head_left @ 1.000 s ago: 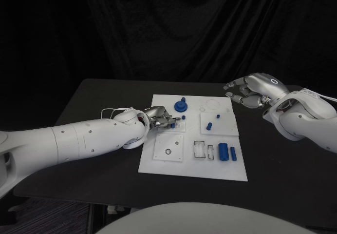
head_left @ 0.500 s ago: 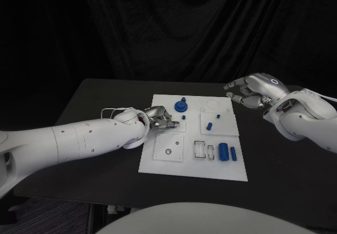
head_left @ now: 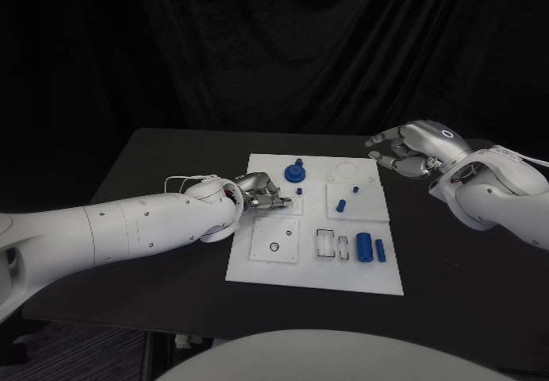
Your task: Assemble the parts on the task board
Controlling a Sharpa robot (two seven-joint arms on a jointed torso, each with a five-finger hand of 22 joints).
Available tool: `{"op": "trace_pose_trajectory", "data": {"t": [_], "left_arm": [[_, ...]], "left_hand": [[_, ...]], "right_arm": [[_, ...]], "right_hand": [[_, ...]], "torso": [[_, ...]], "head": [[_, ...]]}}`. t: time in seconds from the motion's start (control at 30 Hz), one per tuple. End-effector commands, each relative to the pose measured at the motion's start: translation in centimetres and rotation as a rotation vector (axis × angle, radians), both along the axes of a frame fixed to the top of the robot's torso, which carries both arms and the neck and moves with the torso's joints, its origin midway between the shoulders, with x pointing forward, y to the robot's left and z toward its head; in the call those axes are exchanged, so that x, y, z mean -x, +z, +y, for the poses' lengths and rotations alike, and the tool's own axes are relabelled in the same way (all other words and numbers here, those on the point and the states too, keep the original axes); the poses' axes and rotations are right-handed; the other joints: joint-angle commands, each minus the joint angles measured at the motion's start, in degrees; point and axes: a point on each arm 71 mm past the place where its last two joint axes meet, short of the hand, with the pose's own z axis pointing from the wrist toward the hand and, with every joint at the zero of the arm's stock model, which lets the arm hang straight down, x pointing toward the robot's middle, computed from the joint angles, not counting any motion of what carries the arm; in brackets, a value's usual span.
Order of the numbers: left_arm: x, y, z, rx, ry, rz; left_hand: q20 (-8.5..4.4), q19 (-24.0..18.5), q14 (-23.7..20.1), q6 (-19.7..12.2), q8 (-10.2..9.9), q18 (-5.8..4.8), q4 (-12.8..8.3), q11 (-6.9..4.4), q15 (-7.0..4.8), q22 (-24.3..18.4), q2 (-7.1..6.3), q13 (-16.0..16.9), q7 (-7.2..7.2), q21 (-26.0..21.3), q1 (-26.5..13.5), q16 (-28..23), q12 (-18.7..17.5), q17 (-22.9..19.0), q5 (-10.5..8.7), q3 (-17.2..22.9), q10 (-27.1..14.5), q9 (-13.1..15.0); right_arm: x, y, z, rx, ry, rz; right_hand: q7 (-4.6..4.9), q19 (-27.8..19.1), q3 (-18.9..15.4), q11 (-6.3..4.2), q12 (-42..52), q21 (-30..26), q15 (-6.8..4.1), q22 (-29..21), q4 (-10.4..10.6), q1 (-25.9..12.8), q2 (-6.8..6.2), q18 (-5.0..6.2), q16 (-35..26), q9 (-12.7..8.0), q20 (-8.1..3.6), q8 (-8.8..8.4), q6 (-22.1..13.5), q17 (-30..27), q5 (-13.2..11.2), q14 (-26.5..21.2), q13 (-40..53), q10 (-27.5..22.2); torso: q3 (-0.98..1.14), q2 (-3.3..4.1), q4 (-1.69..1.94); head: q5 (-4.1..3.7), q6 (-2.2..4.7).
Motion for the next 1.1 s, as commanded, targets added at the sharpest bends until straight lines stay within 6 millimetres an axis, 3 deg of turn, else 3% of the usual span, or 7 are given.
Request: {"op": "trace_pose_trajectory", "data": {"t": [0.03,0.4,0.93,1.1], "left_arm": [[-0.03,-0.10,0.10,0.002,0.015,-0.008],[-0.18,0.11,0.06,0.016,0.032,-0.036],[-0.17,0.07,0.24,0.011,0.040,-0.031],[-0.10,0.03,0.16,0.009,0.031,-0.024]], "left_hand": [[-0.05,0.50,5.95,0.20,-0.31,0.23,-0.14,-0.45,-0.48,11.33,0.78,14.89,-0.26,-0.11,1.42,0.15,-0.29,15.09,-0.31,0.81,6.08,0.29],[-0.16,0.75,5.95,0.79,-0.24,0.16,0.18,-0.53,-0.60,11.43,0.72,14.89,-0.30,0.16,1.81,0.15,-0.29,15.09,-1.89,1.54,6.08,0.22],[-0.23,0.91,5.95,1.22,-0.15,0.12,0.76,-0.58,-0.66,11.49,0.46,14.89,-0.34,0.33,1.43,0.15,-0.29,15.09,-2.71,1.58,6.08,0.21],[-0.25,0.91,5.95,1.13,-0.27,0.13,1.09,-0.55,-0.66,11.46,-0.56,14.89,-0.29,0.24,1.01,0.15,-0.29,15.09,-2.54,1.17,6.08,0.17]], "right_arm": [[-0.02,-0.13,-0.17,0.001,-0.016,0.004],[-0.01,-0.16,-0.21,0.001,-0.016,0.005],[-0.04,-0.23,-0.17,0.004,-0.015,0.010],[-0.05,-0.25,-0.17,0.005,-0.016,0.012]], "right_hand": [[-0.09,4.73,0.34,0.44,0.15,-0.35,0.32,14.31,-0.08,0.44,-0.07,-0.32,0.16,-0.07,0.24,-0.14,0.45,15.09,0.29,6.06,15.08,5.97],[-0.05,4.69,0.52,0.45,0.15,-0.41,0.32,14.29,-0.18,0.40,-0.09,-0.30,0.16,-0.13,0.24,-0.16,0.46,15.09,0.32,6.06,15.08,5.97],[-0.05,4.69,0.52,0.45,0.15,-0.41,0.32,14.29,-0.18,0.40,-0.09,-0.30,0.16,-0.13,0.24,-0.16,0.46,15.09,0.32,6.06,15.08,5.97],[-0.05,4.69,0.52,0.45,0.15,-0.41,0.32,14.29,-0.18,0.40,-0.09,-0.30,0.16,-0.13,0.24,-0.16,0.46,15.09,0.32,6.06,15.08,5.97]], "torso": [[0.02,-0.02,0.00],[0.01,-0.01,-0.04],[-0.04,0.04,0.04],[-0.04,0.02,0.10]], "head": [[-0.09,-0.01],[0.01,-0.01],[0.14,-0.01],[0.14,-0.01]]}}
